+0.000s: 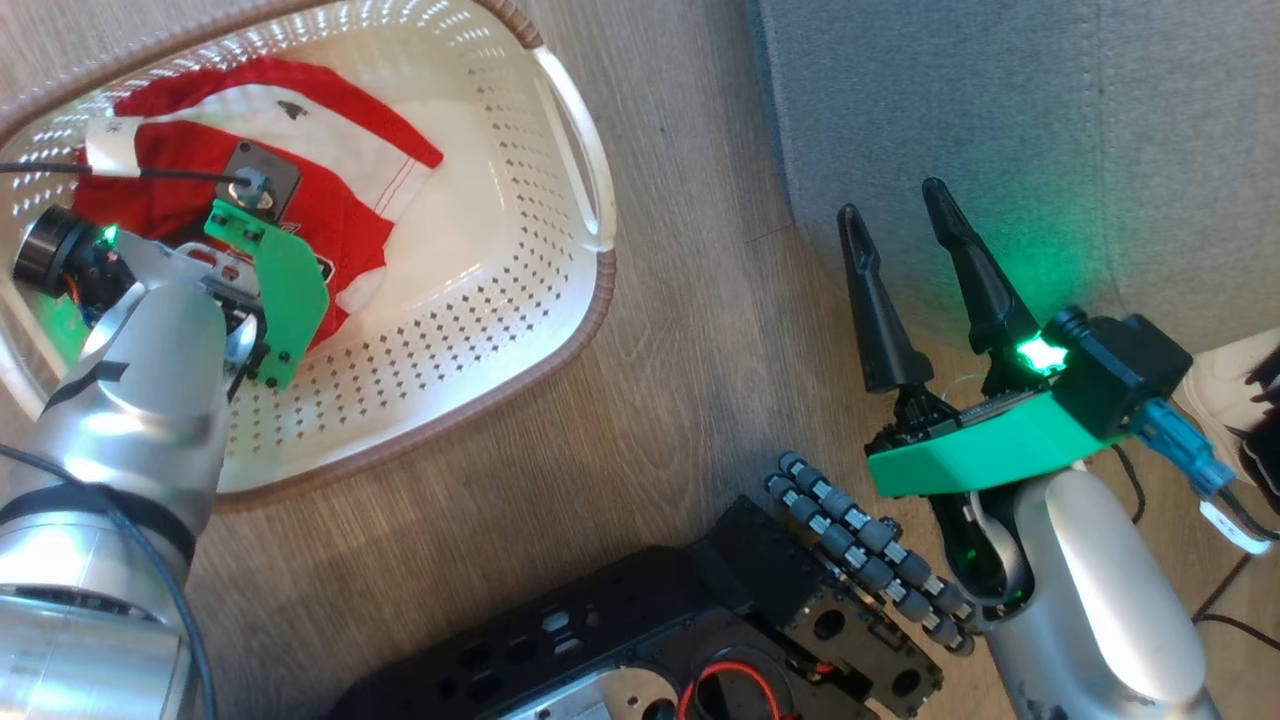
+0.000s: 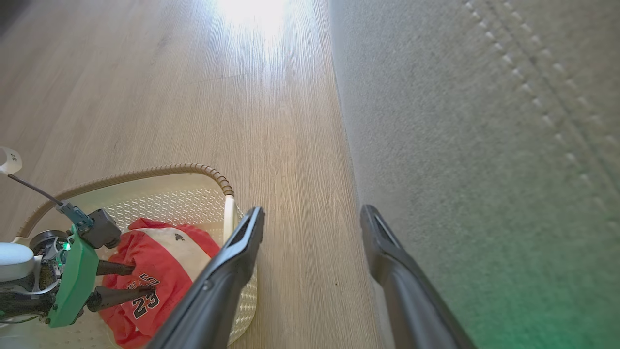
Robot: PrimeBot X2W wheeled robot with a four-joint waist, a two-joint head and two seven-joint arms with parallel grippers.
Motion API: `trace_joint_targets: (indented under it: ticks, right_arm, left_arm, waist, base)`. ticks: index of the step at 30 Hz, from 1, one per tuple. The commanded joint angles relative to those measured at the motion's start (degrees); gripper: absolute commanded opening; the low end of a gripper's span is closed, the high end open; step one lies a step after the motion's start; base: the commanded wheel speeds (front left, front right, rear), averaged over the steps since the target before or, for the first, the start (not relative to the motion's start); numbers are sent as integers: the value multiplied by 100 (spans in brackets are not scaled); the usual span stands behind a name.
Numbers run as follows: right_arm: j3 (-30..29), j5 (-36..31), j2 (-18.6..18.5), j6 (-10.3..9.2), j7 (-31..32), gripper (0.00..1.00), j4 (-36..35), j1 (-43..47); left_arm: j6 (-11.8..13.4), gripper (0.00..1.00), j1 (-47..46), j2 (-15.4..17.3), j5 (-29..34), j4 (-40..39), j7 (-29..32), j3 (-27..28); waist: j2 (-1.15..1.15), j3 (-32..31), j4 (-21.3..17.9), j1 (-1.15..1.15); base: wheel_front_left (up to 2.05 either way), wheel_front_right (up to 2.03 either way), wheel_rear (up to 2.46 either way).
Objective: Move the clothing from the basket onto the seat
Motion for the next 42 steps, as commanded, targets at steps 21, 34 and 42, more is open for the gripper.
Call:
trace_joint_targets:
  ticks: [21, 34, 42]
  right_arm:
    - [90, 83, 10, -1, -54, 100, -73, 108]
    - [264, 180, 10, -1, -54, 100, 173, -216]
    - [257, 129, 10, -1, -54, 100, 423, -332]
  left_arm:
    - [-244, 0, -40, 146, -257, -25, -263, -124]
    - [-257, 0, 273, 135, -357, -24, -550, -271]
    - [-213, 0, 564, -37, -476, -24, -971, -311]
  waist:
    - [0, -48, 33, 0]
    - [0, -576, -171, 0]
    - [0, -1180, -32, 0]
  base:
    - [0, 0, 0]
    - [0, 0, 0]
    - [0, 0, 0]
